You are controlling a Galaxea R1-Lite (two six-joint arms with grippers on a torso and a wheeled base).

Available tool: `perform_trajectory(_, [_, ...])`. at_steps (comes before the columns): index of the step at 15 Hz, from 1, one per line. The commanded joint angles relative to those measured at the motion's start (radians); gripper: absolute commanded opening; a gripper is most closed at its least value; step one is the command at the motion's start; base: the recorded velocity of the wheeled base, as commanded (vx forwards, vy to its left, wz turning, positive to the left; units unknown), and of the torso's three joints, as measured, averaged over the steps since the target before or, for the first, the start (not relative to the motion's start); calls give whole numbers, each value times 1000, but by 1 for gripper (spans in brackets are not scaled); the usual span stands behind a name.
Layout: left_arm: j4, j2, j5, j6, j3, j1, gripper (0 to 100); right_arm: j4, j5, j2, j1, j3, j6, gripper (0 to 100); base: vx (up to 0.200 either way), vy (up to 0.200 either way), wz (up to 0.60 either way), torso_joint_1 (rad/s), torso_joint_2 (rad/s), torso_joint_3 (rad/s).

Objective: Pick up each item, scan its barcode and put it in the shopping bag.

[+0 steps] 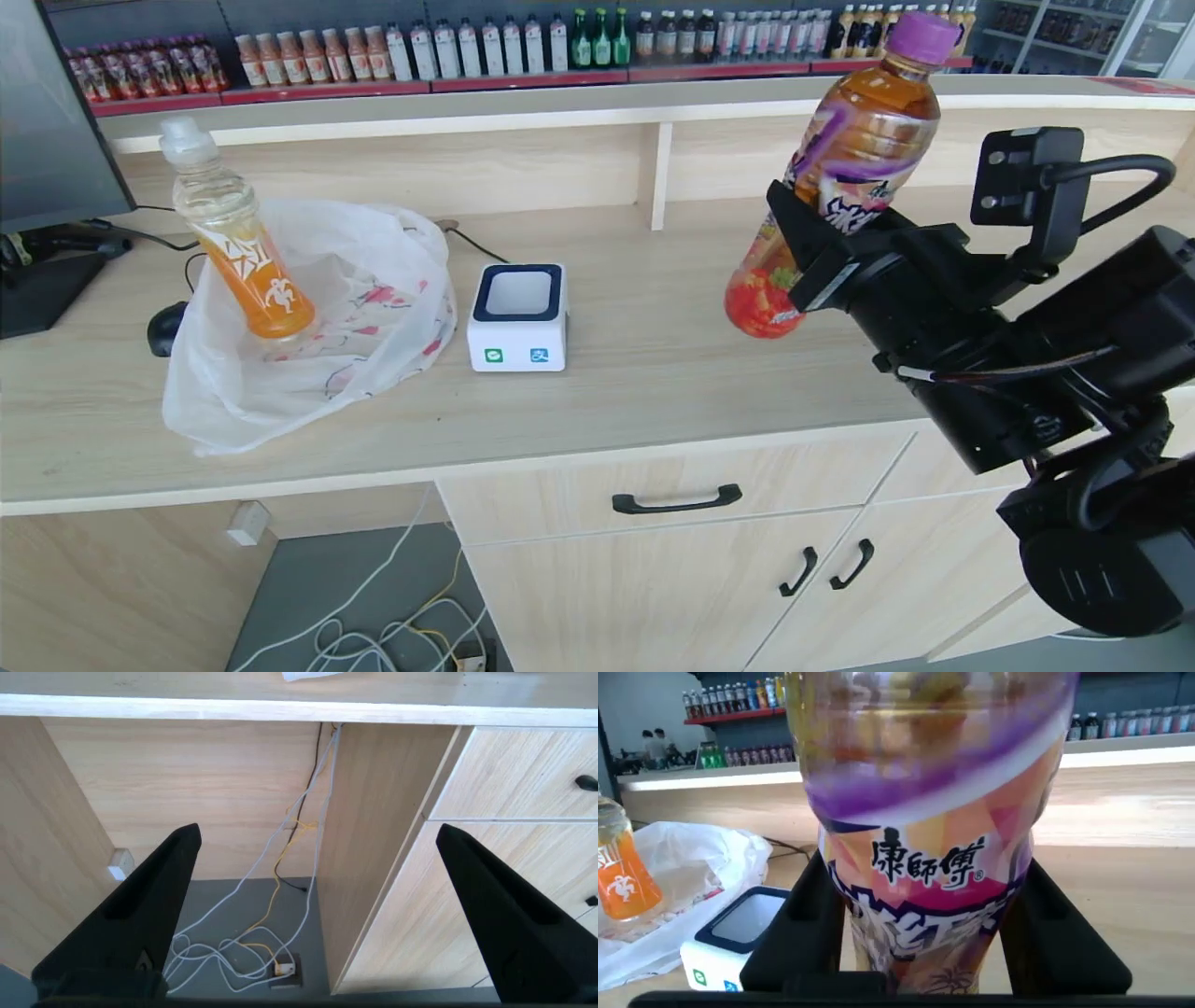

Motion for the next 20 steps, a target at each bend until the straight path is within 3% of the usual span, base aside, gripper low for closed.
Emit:
perform_trajectory(1, [0,1,0,0,0,-1,100,6,2,-3,3,-9,0,0,0,200,0,12,7,2])
perform_trajectory(12, [2,0,0,3,0,-1,100,18,2,9,3,-65,14,0,0,200,0,3,3,1])
perform_trajectory(20, [2,1,0,3,0,-1,100,22,0,72,4,-112,129,0,0,0,0,0,0,0])
